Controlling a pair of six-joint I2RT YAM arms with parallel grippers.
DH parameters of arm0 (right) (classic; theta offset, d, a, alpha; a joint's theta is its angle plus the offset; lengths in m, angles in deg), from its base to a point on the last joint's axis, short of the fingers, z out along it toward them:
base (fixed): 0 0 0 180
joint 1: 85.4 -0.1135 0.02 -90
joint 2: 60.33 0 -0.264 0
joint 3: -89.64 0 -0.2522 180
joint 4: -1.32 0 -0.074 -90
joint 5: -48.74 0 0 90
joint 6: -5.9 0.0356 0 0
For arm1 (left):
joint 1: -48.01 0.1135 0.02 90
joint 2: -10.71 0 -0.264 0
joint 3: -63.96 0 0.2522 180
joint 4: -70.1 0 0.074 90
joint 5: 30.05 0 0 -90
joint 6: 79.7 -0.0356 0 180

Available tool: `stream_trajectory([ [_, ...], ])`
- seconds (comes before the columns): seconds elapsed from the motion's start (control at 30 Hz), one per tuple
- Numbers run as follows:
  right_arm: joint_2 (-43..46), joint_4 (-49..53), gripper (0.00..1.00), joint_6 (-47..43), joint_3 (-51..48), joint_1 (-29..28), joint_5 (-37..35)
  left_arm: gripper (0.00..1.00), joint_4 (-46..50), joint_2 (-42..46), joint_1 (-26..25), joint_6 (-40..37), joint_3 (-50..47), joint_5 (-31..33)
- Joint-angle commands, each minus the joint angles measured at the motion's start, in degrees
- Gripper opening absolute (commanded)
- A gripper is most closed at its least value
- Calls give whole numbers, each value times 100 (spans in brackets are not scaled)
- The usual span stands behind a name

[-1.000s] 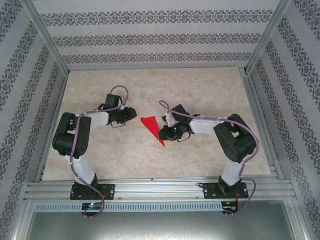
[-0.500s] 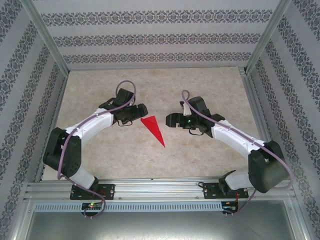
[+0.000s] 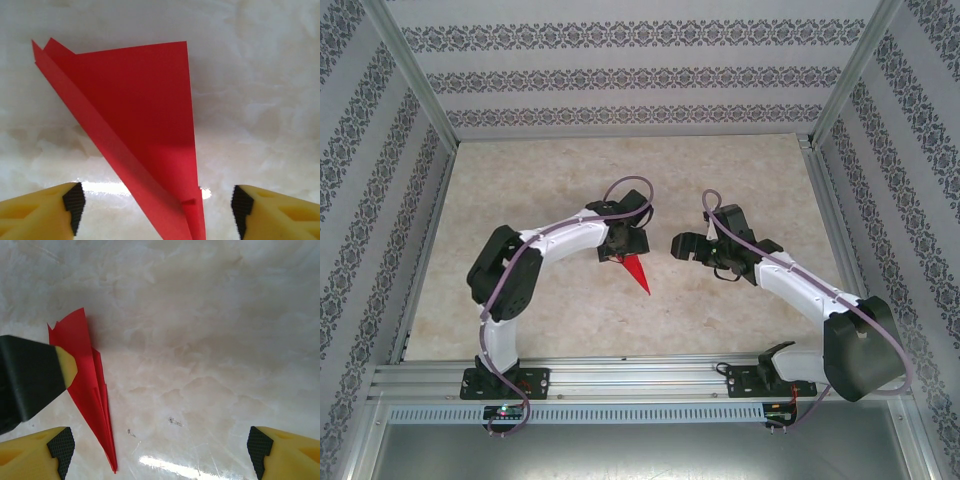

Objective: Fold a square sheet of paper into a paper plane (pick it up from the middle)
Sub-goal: Move a paper plane to the center of the table.

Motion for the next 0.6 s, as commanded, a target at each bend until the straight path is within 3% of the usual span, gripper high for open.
stream_trajectory([
  [0.0, 66, 76, 91, 97, -60, 72, -112, 77, 717, -156, -55, 169, 230, 377],
  [0.27, -102, 99, 90, 115, 81, 83, 9, 60, 667, 0, -89, 485, 57, 109],
  [0.57, -177, 125, 89, 170, 163, 80, 149, 34, 344, 233, -90, 726, -316, 14],
])
